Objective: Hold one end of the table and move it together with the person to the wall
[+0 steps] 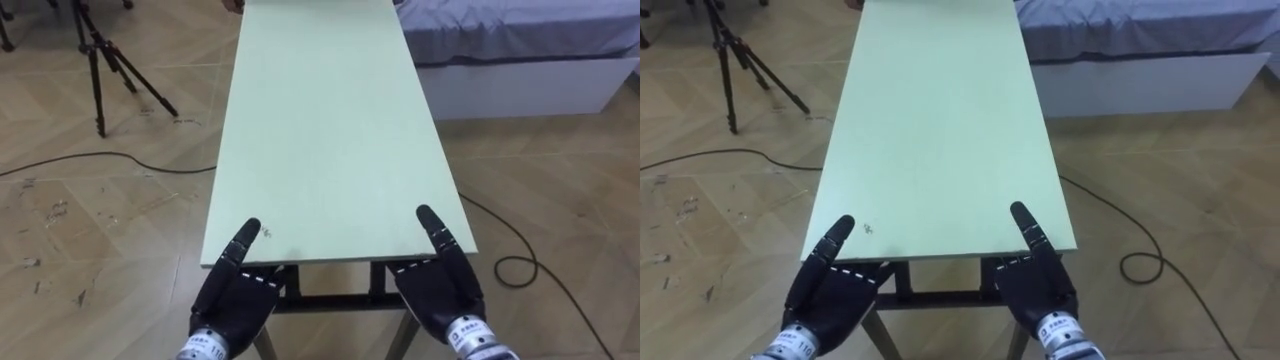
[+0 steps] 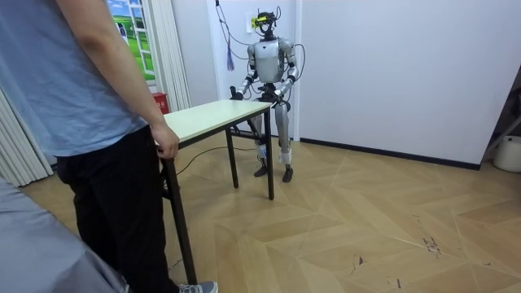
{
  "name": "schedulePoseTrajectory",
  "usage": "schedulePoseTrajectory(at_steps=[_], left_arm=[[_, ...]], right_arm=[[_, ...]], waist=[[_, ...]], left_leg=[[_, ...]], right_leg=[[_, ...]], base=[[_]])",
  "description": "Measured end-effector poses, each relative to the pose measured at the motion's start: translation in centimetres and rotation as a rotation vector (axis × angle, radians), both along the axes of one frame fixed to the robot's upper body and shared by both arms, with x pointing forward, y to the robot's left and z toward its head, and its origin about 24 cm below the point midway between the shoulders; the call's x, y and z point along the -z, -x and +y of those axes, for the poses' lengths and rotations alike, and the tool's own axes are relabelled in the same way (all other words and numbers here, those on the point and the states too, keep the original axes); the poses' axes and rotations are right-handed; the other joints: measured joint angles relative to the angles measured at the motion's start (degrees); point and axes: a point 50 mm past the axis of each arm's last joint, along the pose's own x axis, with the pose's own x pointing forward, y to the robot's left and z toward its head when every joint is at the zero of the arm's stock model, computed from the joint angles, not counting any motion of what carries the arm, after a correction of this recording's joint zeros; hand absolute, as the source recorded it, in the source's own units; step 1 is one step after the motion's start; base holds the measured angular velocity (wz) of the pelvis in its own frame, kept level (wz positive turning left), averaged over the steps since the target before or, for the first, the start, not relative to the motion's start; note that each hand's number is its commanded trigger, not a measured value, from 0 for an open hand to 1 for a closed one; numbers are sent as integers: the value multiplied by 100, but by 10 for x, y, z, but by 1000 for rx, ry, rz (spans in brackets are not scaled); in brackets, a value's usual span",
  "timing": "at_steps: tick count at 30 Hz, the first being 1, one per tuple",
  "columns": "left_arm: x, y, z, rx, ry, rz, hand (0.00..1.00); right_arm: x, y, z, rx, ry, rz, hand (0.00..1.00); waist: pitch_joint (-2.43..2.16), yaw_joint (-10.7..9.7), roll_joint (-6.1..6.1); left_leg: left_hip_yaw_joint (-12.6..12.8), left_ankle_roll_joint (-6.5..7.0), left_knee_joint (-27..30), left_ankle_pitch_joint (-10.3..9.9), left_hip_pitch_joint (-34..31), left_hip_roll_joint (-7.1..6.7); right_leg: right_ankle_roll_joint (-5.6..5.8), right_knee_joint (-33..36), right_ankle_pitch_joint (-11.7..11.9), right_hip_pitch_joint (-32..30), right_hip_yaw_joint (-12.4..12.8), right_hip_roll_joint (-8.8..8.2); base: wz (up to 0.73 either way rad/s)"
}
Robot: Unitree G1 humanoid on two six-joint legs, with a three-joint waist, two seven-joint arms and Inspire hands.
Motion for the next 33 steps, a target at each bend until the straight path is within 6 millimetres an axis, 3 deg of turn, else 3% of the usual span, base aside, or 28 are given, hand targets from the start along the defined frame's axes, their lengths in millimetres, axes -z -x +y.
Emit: schedulePoseTrajectory(at_steps=[1,2,3,11,21,33], left_arm=[[0,-1,0,-1,1,-1,51],[-1,-2,0,-1,1,-1,100],[-1,-2,0,0,0,-2,100],[-4,-9,-1,4,-6,-3,100],[9,-7,-5,-10,-7,81,100],[9,-8,-5,-15,-50,79,100]], right_arm=[[0,0,0,0,-1,0,0],[0,0,0,0,-1,-1,61],[0,0,0,0,-1,-2,100],[-1,-3,1,-4,14,16,100],[9,0,10,-7,48,73,100],[9,-2,14,-4,81,60,100]], waist=[[2,-3,-3],[3,-5,-4],[8,-5,-10],[30,-15,-39],[74,4,-106],[82,17,-95]], left_leg=[[0,0,3,0,-3,2],[0,0,8,0,-6,2],[-1,0,18,0,-11,2],[-3,0,23,0,-100,3],[-44,0,-30,0,-65,1],[-68,0,-50,0,-98,-1]], right_leg=[[0,-3,0,-3,2,2],[0,-3,0,-4,2,2],[0,-5,0,-5,3,1],[-4,7,8,-97,6,4],[0,-7,8,-93,60,13],[5,-31,7,-137,55,18]], base=[[0],[0],[0],[0],[-4],[0]])
